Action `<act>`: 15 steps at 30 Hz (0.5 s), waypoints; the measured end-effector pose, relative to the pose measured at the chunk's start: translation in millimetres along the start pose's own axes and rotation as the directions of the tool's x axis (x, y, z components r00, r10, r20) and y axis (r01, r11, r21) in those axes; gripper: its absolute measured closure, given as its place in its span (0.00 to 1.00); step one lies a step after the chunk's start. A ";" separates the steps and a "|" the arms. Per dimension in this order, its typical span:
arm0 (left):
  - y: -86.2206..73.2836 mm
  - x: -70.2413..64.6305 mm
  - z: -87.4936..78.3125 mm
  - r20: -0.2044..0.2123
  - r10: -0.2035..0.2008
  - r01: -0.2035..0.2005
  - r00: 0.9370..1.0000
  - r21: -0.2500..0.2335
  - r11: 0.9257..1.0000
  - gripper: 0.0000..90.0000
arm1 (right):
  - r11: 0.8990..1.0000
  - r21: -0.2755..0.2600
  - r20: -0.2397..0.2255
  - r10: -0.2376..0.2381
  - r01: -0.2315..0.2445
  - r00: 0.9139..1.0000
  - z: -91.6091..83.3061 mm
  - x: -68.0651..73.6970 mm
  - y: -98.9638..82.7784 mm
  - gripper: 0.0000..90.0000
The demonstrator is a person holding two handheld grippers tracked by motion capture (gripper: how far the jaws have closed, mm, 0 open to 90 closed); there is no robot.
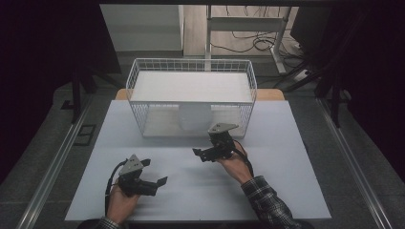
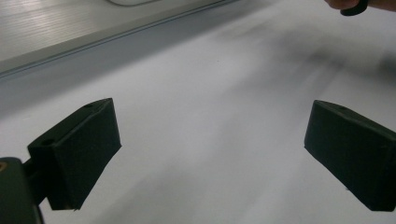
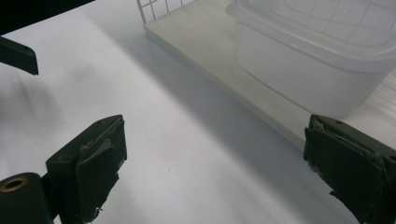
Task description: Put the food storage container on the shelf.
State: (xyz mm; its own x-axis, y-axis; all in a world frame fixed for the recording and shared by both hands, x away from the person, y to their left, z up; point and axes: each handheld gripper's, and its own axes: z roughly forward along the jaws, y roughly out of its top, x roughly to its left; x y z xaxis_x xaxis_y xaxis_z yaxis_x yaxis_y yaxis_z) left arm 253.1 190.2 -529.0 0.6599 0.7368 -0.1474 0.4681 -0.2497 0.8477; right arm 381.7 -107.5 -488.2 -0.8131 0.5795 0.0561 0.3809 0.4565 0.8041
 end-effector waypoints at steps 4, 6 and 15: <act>0.1 -1.0 0.6 0.000 0.008 -0.008 1.000 0.005 1.000 0.03 | 1.000 -0.002 0.006 -0.001 0.001 1.000 -5.0 1.2 -2.8 0.06; 0.2 -0.9 0.0 0.000 0.008 -0.008 1.000 0.003 1.000 0.03 | 1.000 -0.003 0.004 -0.003 0.003 1.000 -7.5 2.1 -4.1 0.06; 0.0 -0.2 -0.7 -0.001 0.006 -0.006 1.000 0.005 1.000 0.03 | 0.999 0.025 0.004 -0.033 0.033 0.999 -16.9 7.7 -8.9 0.06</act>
State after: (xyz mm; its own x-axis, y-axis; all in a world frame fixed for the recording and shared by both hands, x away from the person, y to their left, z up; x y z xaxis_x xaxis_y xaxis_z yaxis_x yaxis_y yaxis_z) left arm 252.5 190.5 -528.6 0.6621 0.7360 -0.1412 0.4669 -0.2577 0.8459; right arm 364.6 -118.5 -484.9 -0.8235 0.5667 0.0273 0.3646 0.4917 0.7907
